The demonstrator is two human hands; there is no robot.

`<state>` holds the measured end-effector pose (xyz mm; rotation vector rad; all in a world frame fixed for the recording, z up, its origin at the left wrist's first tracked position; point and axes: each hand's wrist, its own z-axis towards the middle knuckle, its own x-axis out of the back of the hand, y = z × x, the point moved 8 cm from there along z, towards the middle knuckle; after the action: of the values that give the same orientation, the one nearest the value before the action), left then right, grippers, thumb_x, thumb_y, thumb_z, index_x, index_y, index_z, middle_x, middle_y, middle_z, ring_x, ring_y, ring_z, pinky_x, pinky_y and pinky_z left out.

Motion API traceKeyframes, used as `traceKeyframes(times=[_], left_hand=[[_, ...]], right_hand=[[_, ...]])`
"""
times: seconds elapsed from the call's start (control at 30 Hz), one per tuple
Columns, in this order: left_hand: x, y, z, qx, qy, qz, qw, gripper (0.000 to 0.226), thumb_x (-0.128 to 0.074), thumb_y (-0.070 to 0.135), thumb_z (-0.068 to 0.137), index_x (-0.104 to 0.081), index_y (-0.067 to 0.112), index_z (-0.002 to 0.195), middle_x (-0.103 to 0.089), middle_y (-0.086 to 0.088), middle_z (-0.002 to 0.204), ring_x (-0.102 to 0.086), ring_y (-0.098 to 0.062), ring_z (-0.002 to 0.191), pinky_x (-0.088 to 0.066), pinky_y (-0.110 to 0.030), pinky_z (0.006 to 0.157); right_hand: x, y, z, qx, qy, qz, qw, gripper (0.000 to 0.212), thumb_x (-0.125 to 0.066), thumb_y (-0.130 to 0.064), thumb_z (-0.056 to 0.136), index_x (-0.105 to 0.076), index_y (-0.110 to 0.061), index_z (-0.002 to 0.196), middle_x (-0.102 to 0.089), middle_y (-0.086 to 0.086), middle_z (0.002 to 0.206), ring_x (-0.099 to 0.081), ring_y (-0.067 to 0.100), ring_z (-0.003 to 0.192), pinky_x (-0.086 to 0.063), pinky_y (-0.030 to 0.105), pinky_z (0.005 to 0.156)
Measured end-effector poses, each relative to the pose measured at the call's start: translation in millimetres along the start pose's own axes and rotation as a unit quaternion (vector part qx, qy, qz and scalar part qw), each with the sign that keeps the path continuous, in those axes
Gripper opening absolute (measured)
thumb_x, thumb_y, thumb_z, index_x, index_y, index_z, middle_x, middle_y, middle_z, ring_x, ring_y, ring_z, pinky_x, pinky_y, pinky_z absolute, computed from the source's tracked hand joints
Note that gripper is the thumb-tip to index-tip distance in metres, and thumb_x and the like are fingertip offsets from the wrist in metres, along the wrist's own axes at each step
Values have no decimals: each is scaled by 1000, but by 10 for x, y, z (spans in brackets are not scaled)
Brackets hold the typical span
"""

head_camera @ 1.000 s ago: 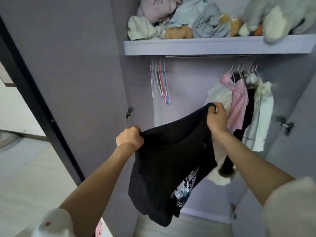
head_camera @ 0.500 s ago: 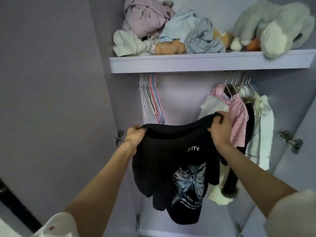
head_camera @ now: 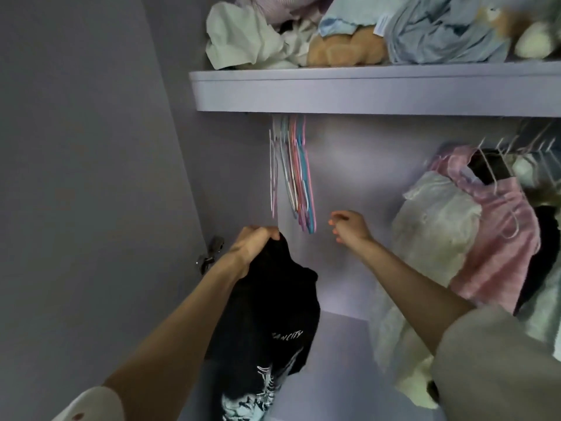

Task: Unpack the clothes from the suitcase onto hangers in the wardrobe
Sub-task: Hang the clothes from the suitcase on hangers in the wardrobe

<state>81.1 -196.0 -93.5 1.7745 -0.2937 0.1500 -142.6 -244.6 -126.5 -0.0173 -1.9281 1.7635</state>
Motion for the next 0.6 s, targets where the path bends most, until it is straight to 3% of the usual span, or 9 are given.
traceKeyframes(times=[0.13, 0.23, 0.3, 0.4, 0.47, 0.53, 0.6], left_hand=[[36, -26, 200, -6, 37, -3, 999, 8, -55, 11, 85, -59, 12, 92, -56, 0, 83, -52, -14, 78, -42, -24, 66], [109, -84, 289, 10, 62, -5, 998, 9, -56, 13, 85, -61, 11, 94, -58, -3, 84, -54, -16, 77, -42, -22, 63], [122, -111, 326, 12, 64, -2, 998, 7, -55, 13, 86, -60, 12, 91, -58, -1, 83, -54, -16, 78, -43, -24, 65], [98, -165, 366, 28, 62, 8, 998, 9, -55, 14, 87, -61, 12, 92, -58, -2, 85, -55, -21, 86, -43, -28, 69], [57, -167, 383, 30, 57, 5, 998, 8, -54, 14, 87, -62, 14, 84, -59, -4, 84, -56, -20, 82, -44, -26, 65], [3, -155, 400, 26, 51, 1, 998, 12, -54, 13, 87, -61, 16, 78, -60, -5, 83, -57, -19, 78, -44, -25, 64], [-32, -116, 409, 14, 44, 1, 999, 13, -54, 12, 87, -61, 17, 77, -61, -5, 84, -57, -18, 79, -45, -24, 64]], right_hand=[[-350, -187, 269, -3, -47, 44, 998, 12, -40, -10, 91, -49, -16, 87, -43, 9, 75, -39, 17, 72, -34, 28, 67], [-470, -206, 401, 0, -51, 62, 997, 18, -44, -7, 89, -62, -9, 87, -55, 12, 80, -50, 21, 75, -42, 29, 63], [-435, -203, 456, 13, -20, 86, 996, 21, -45, 0, 86, -66, -2, 91, -59, 9, 81, -54, 22, 76, -49, 34, 72], [-332, -287, 491, 44, 3, 117, 992, 24, -39, -1, 91, -62, -1, 98, -52, -1, 72, -49, 19, 74, -42, 24, 63], [-373, -373, 476, 46, -39, 119, 991, 21, -38, -13, 96, -57, -4, 99, -50, 1, 75, -48, 18, 72, -38, 24, 63], [-474, -403, 487, 35, -86, 87, 992, 18, -43, -24, 96, -54, -9, 92, -51, -2, 76, -49, 13, 68, -41, 27, 69], [-553, -386, 527, 29, -88, 55, 994, 21, -50, -19, 93, -53, -12, 75, -53, 1, 72, -53, 18, 68, -46, 33, 74]])
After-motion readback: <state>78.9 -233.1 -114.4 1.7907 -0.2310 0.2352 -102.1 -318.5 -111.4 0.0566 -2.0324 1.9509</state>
